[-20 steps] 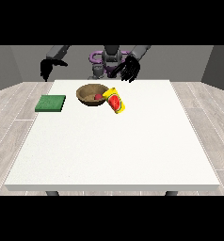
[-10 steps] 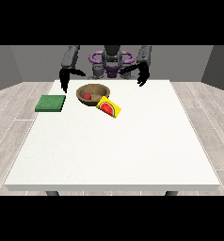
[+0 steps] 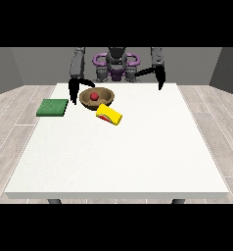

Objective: Pick the cup and pour the ball into the bowl, then pick the bowl and place it on the pad

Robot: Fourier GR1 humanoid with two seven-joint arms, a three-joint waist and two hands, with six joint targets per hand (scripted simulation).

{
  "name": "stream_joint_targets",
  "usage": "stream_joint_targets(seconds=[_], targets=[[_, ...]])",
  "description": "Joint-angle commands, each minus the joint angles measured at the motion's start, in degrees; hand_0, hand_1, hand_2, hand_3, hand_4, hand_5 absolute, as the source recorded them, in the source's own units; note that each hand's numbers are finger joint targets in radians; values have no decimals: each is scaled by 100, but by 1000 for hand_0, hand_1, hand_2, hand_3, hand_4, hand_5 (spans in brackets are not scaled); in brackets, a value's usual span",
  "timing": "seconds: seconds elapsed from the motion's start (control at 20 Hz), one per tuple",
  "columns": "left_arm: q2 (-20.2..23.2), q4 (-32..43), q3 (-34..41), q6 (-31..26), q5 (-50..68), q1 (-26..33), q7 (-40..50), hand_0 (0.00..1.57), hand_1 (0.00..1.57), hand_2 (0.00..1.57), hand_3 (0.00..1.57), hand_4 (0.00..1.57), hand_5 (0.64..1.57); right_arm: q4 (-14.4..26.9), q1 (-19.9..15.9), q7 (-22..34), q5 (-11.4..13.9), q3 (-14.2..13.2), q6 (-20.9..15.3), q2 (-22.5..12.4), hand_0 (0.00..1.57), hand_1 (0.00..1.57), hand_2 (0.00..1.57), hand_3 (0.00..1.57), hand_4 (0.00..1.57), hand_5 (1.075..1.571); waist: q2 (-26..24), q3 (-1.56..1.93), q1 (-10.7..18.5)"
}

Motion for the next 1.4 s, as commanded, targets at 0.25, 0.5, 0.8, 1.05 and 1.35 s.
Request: stream_joint_targets(seconds=[0.25,0.5,0.8,1.05,1.35], targets=[[148,-625,-22,-323,17,149,296,0,0,0,0,0,1566,1558,-523,-930,-165,-289,95,-310,0,0,0,0,116,1563,173,6,235],[180,-659,130,-390,92,119,255,0,0,0,0,0,1565,1987,-753,-1296,-93,-119,-7,-138,0,0,0,0,64,1562,255,5,175],[295,-981,99,-619,238,-46,157,0,0,0,0,339,1570,2262,-57,-732,223,-312,-1213,-326,1571,1571,1571,479,785,1491,631,-1,567],[271,-912,37,-700,240,-227,220,0,0,0,0,655,1531,2081,-4,-497,1250,250,-2502,-566,1571,1571,1571,1562,938,1558,655,-25,802],[352,-508,191,-963,469,253,231,0,0,0,0,955,1423,1721,-265,1232,1607,596,-2895,-629,1571,1571,1571,1047,862,1567,-392,-26,702]])
